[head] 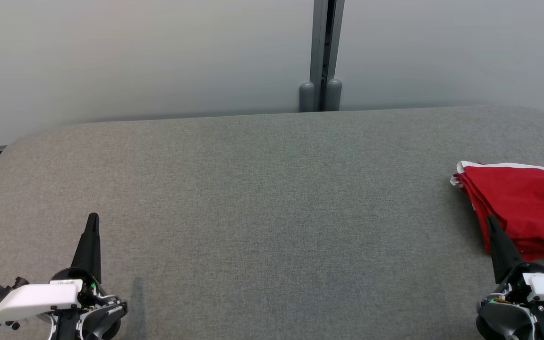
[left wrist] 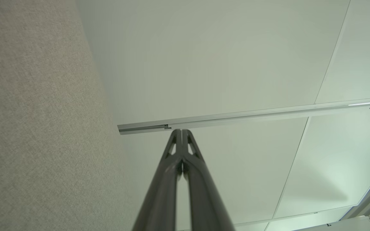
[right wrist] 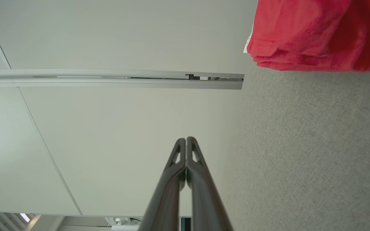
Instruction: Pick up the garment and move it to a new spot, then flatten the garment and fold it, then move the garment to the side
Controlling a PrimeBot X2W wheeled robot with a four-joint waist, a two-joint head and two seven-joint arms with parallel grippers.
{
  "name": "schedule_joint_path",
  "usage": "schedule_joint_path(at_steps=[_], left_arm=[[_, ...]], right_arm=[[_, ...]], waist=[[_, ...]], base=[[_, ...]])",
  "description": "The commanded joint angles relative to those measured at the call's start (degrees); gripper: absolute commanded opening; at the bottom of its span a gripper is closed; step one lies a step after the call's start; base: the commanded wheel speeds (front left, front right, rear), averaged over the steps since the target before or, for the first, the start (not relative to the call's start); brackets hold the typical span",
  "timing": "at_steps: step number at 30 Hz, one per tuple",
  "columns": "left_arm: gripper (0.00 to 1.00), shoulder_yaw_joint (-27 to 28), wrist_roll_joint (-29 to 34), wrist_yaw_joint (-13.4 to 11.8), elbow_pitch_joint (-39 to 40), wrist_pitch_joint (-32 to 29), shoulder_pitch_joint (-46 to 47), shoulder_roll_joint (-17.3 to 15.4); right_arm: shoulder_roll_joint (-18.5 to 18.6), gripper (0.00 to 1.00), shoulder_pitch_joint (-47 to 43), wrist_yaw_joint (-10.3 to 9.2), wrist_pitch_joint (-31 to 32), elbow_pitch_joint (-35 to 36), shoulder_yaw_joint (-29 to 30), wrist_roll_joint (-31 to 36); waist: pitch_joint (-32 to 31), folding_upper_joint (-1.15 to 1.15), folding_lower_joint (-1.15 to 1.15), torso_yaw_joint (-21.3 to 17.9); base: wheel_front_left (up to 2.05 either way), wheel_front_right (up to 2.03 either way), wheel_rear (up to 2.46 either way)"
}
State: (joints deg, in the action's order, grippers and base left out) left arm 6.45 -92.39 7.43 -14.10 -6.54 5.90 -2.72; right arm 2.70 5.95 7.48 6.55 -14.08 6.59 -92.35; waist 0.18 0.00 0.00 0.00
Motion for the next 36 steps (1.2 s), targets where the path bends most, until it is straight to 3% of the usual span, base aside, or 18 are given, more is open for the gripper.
schedule_joint_path(at_steps=[1, 36], left_arm=[[0.00, 0.21, -0.07, 0.16, 0.13, -0.18, 0.72, -0.31], [0.00, 0.20, -0.07, 0.16, 0.13, -0.18, 0.72, -0.31]], right_arm=[[0.29, 0.00, 0.52, 0.02, 0.16, 0.13, 0.02, -0.14], [0.29, 0.00, 0.52, 0.02, 0.15, 0.14, 0.02, -0.14]], waist=[[0.00, 0.00, 0.00, 0.00], [0.00, 0.00, 0.00, 0.00]], base=[[0.00, 0.00, 0.00], [0.00, 0.00, 0.00]])
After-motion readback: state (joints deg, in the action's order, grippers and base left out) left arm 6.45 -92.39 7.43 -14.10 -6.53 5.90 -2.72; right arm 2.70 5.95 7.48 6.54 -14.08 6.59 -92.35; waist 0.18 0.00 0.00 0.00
